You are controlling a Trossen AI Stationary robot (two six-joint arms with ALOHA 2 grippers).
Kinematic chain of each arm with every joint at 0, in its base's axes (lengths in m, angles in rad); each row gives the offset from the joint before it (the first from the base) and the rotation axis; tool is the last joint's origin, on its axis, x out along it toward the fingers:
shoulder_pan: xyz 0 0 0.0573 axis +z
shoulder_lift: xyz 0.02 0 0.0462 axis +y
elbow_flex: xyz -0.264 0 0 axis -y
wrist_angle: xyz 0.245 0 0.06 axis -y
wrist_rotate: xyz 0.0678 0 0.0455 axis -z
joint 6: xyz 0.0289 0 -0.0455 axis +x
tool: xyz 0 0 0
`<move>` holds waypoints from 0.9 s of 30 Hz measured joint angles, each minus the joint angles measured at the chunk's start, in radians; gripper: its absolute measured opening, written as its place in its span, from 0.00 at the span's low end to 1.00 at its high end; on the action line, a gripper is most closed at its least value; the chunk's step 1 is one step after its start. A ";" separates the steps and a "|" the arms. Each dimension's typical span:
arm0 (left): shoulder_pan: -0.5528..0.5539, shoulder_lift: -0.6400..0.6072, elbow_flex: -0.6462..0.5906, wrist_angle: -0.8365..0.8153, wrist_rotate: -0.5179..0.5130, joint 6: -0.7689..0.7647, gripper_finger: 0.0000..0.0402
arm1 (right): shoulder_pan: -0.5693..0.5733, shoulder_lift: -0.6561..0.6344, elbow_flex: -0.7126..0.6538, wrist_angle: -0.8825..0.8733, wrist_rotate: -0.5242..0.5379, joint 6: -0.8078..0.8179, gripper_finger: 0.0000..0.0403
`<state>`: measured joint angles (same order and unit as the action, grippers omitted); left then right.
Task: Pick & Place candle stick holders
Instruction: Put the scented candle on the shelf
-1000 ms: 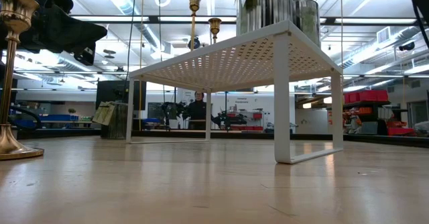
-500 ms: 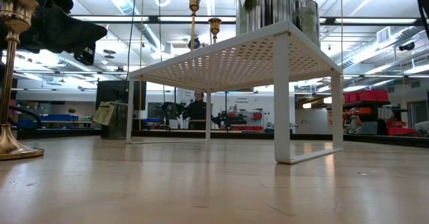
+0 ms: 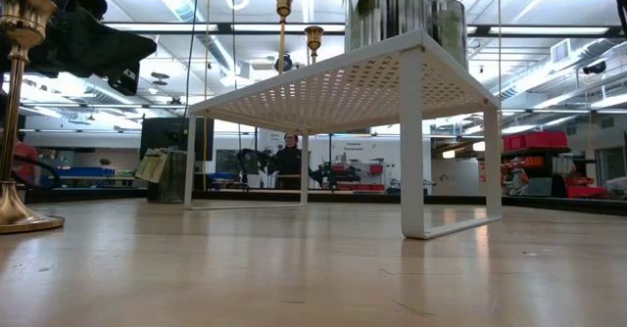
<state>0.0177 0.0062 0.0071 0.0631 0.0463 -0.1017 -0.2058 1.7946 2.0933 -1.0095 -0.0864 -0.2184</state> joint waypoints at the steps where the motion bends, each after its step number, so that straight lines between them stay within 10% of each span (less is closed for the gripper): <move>1: 0.000 0.000 0.000 0.000 0.000 0.000 0.06 | 0.000 -0.016 -0.034 0.023 0.000 0.000 0.29; 27: 0.000 0.000 0.000 0.000 0.000 0.000 0.06 | -0.006 -0.484 -0.900 0.605 -0.003 0.007 0.01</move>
<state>0.0177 0.0063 0.0071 0.0631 0.0460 -0.1013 -0.2115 1.3105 1.1936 -0.4041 -0.0891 -0.2111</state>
